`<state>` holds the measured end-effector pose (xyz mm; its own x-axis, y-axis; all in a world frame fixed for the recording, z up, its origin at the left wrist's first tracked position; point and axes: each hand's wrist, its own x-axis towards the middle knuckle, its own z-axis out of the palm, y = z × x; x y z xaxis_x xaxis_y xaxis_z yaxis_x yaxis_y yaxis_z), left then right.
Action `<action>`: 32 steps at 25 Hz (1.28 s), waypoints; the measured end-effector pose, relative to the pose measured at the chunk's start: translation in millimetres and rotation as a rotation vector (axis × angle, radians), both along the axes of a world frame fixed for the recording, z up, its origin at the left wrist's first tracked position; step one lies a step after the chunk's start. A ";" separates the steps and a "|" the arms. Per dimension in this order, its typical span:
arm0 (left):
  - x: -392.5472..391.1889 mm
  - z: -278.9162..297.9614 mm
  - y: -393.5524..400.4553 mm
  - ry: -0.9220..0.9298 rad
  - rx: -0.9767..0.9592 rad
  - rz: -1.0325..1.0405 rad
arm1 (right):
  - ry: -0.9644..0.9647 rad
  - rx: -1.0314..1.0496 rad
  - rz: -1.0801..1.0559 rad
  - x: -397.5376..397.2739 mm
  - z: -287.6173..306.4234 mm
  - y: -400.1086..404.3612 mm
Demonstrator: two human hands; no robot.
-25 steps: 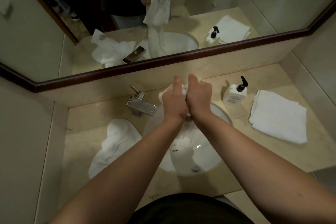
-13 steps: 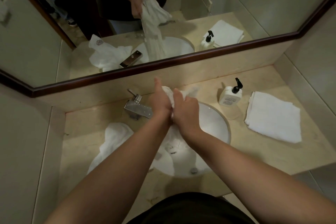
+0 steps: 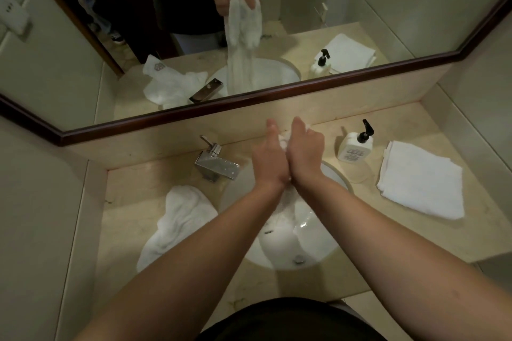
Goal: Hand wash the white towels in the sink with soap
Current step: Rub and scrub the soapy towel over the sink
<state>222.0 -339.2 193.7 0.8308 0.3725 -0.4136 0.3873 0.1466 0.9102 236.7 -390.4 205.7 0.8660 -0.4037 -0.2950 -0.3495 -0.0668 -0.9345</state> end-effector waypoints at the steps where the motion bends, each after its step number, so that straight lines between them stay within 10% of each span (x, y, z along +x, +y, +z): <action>1: 7.2 1.4 4.1 0.047 -0.036 0.047 | -0.010 -0.006 0.047 -9.6 -2.5 5.1; 19: -8.5 -1.3 -3.7 0.166 -0.276 0.004 | -0.063 -0.115 0.135 -61.4 6.4 -2.8; 32: -16.1 7.4 -2.8 0.024 -0.022 -0.098 | -0.029 -0.094 0.025 -41.0 9.3 -7.4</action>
